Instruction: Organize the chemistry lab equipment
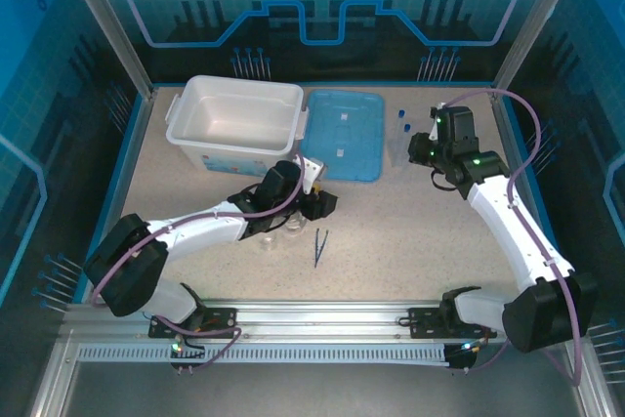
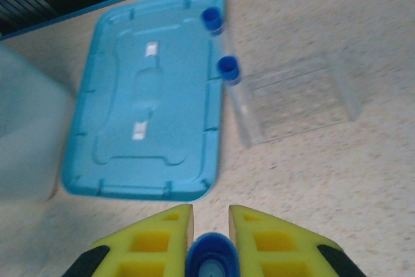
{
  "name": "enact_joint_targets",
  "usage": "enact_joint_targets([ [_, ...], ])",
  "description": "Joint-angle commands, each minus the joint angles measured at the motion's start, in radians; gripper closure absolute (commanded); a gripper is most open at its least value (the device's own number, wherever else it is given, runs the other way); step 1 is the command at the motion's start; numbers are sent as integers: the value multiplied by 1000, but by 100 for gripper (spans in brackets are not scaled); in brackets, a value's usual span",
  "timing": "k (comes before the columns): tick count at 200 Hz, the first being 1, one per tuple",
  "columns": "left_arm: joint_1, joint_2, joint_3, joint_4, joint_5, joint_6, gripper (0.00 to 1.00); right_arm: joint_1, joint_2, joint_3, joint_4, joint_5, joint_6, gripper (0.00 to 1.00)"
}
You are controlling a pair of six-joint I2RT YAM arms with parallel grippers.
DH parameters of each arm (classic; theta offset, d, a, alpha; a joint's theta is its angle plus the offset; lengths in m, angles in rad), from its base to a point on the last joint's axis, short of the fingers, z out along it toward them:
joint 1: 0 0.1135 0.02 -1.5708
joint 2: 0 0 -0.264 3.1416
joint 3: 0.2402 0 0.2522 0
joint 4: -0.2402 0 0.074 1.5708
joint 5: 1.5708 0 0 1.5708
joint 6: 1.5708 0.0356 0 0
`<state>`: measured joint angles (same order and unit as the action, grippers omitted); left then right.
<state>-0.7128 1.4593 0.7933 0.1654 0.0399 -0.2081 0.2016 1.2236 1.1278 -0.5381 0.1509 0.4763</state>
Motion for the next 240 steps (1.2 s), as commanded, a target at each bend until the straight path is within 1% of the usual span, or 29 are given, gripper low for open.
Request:
enact_joint_targets([
  [1,-2,-34,-12,4,-32,-1,40,-19,12,32,68,153,-44,90],
  [39,-2,-34,-11,-2,-38,-5,40,-64,69,35,193,190,-39,90],
  [61,-1,-45,-15,1,-41,-4,40,-68,115,40,270,255,-43,90],
  [71,-1,-48,-17,2,-44,-4,39,-71,138,42,303,267,-44,90],
  [126,1,-46,-17,0,-49,-2,39,-71,337,170,377,306,-55,89],
  [178,7,-49,-19,-1,-49,-3,39,-79,473,302,344,316,-80,89],
  [240,11,-43,-17,-1,-46,-4,39,-102,574,373,308,312,-97,89],
])
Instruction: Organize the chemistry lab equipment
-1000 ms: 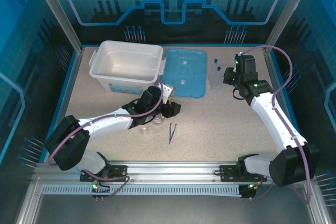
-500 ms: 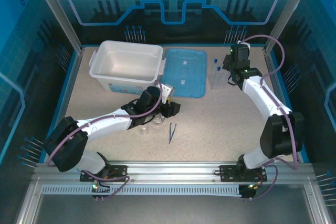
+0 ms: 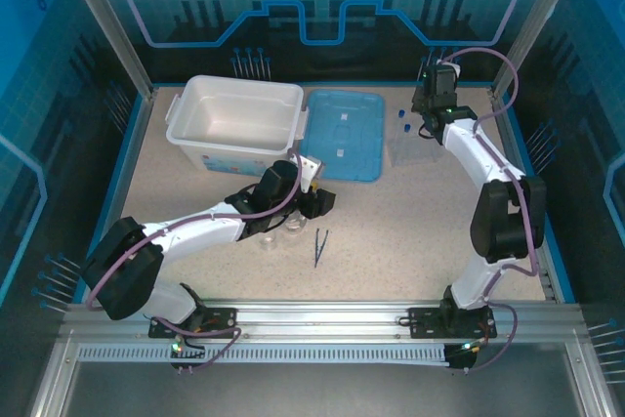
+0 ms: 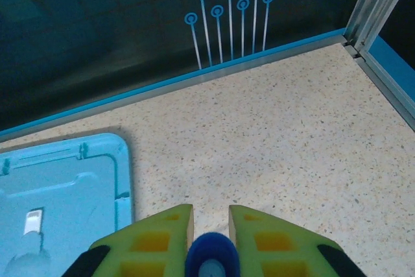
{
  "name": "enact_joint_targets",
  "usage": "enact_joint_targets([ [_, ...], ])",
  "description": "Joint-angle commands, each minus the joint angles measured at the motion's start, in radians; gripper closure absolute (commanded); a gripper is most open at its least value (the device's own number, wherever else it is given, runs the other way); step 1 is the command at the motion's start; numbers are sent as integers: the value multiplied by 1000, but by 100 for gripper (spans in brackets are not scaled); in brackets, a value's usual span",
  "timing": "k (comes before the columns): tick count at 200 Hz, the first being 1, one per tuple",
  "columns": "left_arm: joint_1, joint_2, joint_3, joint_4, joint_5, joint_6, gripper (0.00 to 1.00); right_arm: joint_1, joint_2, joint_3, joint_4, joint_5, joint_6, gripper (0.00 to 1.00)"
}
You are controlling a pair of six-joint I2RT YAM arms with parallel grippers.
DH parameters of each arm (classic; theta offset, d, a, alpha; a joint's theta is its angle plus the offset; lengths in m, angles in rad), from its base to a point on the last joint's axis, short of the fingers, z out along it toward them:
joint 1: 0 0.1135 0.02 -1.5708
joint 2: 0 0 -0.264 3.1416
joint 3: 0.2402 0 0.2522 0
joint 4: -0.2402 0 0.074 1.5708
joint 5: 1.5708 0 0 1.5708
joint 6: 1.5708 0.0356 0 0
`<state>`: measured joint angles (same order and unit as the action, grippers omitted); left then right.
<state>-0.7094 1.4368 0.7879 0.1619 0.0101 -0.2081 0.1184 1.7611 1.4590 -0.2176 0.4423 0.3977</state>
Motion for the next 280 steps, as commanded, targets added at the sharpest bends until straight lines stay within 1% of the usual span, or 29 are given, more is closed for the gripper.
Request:
enact_joint_targets([
  [1,7,-21,-12,2,-16,-4,39,-19,38,42,-12,21,-18,89],
  [81,13,-18,-12,-2,-22,-1,39,-20,121,90,-32,6,-13,89],
  [188,16,-12,-11,-2,-19,1,39,-22,172,105,-30,6,-13,89],
  [201,15,-10,-11,-2,-18,1,39,-22,175,101,-29,5,-14,88],
  [229,16,-10,-10,-4,-18,1,39,-20,171,84,-21,4,-16,82],
  [250,16,-12,-9,-5,-17,0,39,-19,167,75,-18,0,-16,81],
  [280,16,-17,-9,-8,-18,-2,39,-17,154,66,-17,-6,-14,76],
])
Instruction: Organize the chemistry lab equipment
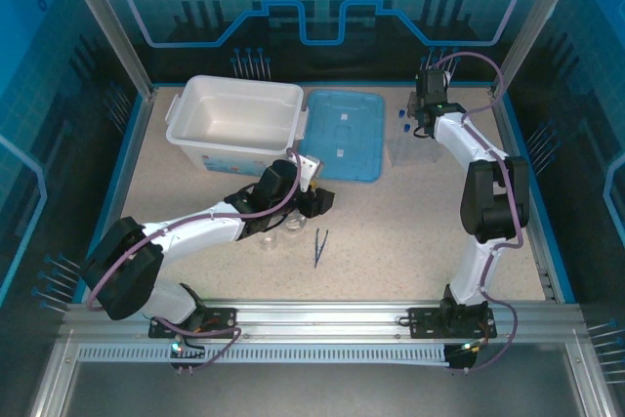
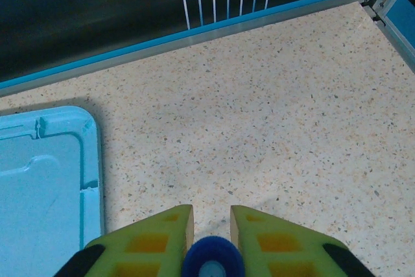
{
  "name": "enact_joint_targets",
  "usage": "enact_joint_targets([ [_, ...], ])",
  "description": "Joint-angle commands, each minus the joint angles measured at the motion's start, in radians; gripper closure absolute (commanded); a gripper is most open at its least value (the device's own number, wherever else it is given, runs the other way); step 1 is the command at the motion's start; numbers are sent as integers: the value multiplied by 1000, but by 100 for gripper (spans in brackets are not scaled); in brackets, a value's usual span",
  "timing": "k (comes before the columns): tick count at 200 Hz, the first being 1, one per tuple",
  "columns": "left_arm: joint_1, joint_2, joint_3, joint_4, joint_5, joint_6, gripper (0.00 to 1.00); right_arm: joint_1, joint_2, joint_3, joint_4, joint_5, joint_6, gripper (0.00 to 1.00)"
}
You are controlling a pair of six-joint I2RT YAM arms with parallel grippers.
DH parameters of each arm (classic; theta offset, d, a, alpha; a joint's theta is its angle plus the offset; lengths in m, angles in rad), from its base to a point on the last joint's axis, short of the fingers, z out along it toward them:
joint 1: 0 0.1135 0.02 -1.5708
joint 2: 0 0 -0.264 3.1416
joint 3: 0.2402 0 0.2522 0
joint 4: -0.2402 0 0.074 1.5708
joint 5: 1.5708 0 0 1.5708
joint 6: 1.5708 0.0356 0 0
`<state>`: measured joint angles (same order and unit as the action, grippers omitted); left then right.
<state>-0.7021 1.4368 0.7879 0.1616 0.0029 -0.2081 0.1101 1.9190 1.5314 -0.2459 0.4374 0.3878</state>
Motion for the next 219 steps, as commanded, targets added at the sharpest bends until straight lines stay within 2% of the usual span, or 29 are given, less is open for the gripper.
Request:
enact_joint_targets([
  [1,9,-17,-9,-8,-11,-2,39,-9,-4,-7,11,-1,-4,75],
  [80,10,-39,-11,-19,-17,1,39,2,-53,-9,-9,-14,3,71],
  [159,9,-53,-8,-37,-36,-2,39,20,-294,-72,-69,-79,40,68],
  [219,9,-80,-12,-61,-81,4,39,182,-461,-127,-130,-93,5,59],
])
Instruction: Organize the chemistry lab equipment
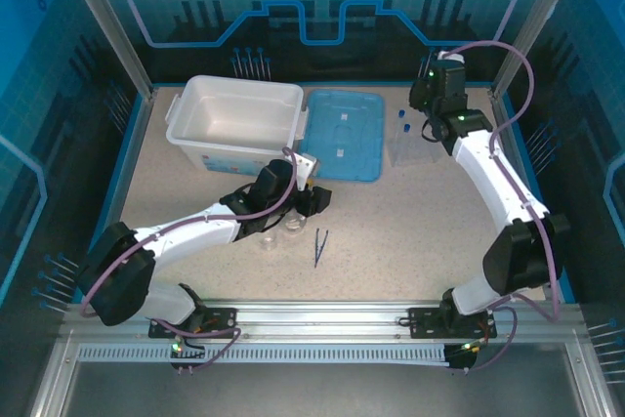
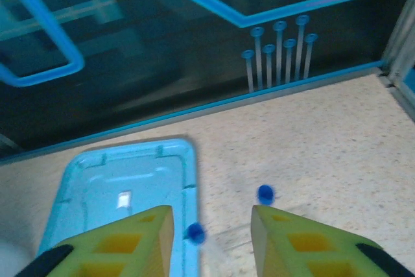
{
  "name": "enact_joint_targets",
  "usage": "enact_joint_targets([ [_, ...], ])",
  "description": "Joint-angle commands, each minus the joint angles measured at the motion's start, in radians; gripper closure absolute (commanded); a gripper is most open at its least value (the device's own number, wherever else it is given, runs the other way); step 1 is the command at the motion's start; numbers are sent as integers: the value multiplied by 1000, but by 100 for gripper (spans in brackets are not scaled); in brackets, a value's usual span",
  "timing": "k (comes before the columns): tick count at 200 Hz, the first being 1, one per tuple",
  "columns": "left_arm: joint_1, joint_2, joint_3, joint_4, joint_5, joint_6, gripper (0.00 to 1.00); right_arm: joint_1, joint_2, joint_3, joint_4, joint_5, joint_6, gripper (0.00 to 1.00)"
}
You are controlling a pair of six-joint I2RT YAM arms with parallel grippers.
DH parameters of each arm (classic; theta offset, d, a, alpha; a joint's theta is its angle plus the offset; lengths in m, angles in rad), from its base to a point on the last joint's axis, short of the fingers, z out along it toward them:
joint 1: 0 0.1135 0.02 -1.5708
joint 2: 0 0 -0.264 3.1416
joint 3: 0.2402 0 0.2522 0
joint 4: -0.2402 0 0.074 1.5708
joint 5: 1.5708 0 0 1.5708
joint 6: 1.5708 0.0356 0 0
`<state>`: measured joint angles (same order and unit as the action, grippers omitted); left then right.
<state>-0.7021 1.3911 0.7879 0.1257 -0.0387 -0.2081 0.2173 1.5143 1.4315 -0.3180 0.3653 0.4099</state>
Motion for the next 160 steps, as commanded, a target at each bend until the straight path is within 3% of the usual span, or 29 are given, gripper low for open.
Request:
enact_joint_targets([
  [1,9,-35,-11,-26,-41,4,39,79,-59,-27,-59,-21,-18,58],
  [54,10,-57,-7,-65,-111,15,39,259,-149,-97,-137,-20,-69,51],
  [93,10,-115,5,-186,-177,-13,39,381,-216,-212,-158,-1,-115,46],
  [122,10,-158,-2,-294,-245,-33,39,428,-221,-302,-150,-33,-109,42],
  [160,-1,-193,-16,-386,-250,-74,39,461,-218,-399,-105,-60,-68,41],
])
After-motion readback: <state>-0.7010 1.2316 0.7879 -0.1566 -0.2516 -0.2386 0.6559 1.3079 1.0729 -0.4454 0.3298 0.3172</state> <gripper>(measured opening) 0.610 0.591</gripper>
